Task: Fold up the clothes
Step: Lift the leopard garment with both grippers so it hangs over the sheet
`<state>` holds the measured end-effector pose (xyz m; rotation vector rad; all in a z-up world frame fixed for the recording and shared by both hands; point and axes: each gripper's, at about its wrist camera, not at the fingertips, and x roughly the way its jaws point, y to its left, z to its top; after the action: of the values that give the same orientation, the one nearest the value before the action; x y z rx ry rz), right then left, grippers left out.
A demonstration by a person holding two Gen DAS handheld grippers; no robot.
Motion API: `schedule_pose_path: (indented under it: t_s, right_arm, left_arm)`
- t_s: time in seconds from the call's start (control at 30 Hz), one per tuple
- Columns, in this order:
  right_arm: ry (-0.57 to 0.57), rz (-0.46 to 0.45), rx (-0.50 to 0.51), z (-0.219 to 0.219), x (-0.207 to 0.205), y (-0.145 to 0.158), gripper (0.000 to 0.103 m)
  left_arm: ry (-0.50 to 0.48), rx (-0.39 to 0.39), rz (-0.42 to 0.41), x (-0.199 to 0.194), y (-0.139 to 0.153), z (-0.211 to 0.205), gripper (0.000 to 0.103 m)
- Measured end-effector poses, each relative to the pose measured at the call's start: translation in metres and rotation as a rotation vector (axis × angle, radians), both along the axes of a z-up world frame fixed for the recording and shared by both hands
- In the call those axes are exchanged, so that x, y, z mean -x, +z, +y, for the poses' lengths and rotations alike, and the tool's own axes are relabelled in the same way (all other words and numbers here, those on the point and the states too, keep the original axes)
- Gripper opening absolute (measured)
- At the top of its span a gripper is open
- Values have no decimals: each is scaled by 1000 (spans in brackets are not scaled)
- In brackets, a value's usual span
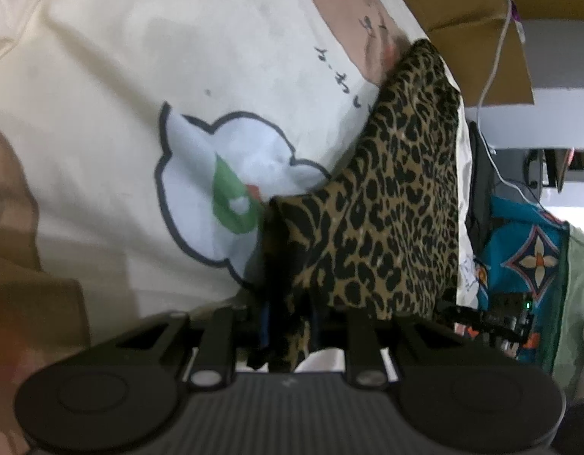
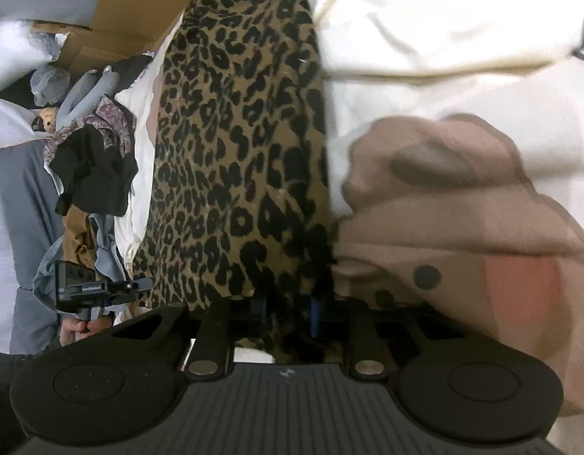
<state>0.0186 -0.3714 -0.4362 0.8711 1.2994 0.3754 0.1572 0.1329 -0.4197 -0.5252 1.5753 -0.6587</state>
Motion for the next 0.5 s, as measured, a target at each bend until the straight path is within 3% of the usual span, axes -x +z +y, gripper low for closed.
schedule_pose_path:
  t_s: [0.1,0.5]
  right_arm:
    - [3,-7,4,1,0,1,5]
    - [91,-77,-54,-7,-2,36,4]
  left_arm:
    - [-5,-15,-8,-1,-1,-3,12]
    - [-63,-24,-77,10,58,3,7]
